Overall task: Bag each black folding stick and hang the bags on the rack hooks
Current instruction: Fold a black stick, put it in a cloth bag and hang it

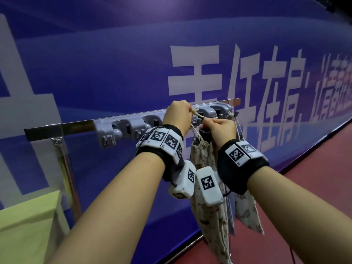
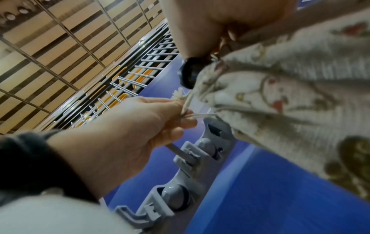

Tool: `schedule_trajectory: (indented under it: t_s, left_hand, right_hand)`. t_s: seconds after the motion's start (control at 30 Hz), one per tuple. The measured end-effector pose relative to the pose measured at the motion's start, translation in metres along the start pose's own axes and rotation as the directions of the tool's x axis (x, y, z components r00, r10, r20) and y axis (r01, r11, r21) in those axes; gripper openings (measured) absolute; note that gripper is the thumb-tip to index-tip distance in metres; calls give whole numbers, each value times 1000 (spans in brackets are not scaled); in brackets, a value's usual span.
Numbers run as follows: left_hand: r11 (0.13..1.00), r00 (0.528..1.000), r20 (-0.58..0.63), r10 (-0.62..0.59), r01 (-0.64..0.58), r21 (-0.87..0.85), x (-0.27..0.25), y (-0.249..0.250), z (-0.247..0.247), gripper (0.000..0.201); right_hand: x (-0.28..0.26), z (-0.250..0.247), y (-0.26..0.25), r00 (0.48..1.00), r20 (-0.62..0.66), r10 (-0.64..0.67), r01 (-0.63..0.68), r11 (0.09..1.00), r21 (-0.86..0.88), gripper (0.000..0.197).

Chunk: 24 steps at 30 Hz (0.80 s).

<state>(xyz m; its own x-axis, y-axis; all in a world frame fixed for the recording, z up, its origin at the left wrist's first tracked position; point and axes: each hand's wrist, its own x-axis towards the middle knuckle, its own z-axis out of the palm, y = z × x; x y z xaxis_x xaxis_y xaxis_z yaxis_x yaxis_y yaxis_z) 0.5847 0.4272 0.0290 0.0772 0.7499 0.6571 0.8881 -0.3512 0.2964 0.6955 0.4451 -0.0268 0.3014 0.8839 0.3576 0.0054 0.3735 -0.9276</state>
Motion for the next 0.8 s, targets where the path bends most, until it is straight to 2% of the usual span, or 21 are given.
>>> schedule_trajectory:
  t_s: [0.1,0.2,0.27,0.37,0.5,0.63,0.73,0.77,0.8]
  left_hand:
    - [991,1000,2,26,-26,131,12,2,8,22]
    - [927,995,20,95,-95,363,14,6,17,19]
    - [899,996,44,73,-84,430,11,3,24,18]
    - [871,991,58,117,-131,473,8,-7,32,20]
    - [817,968,102,228,-247,522,0,-14,33,24]
    - [818,961,137,241,-277,505,-8,-23,17,27]
    - [803,951,125,283,-307,511,-18,-31,0,27]
    - [801,949,120,292,-311,511,-23,-34,-6,26]
    - [801,948,119,294,-312,510,-28,-37,-12,26]
  right_hand:
    - [20,5,9,999,-28,22,-22,1000,-7,25]
    - [37,8,23,997,-41,59,-60,998,-29,24]
    - [39,9,35,995,-18,102,-103,992,-68,24]
    - [27,10,49,997,35,69,-65,990,-124,15]
    - [17,12,57,994,100,35,-24,994,-103,14]
    - [4,10,55,989,137,50,-40,997,-72,10]
    - [2,1,55,992,112,56,-51,997,-52,11]
    - [0,-2,55,993,97,74,-68,995,-68,6]
    - [-2,-3,57,993,68,98,-91,991,-99,10]
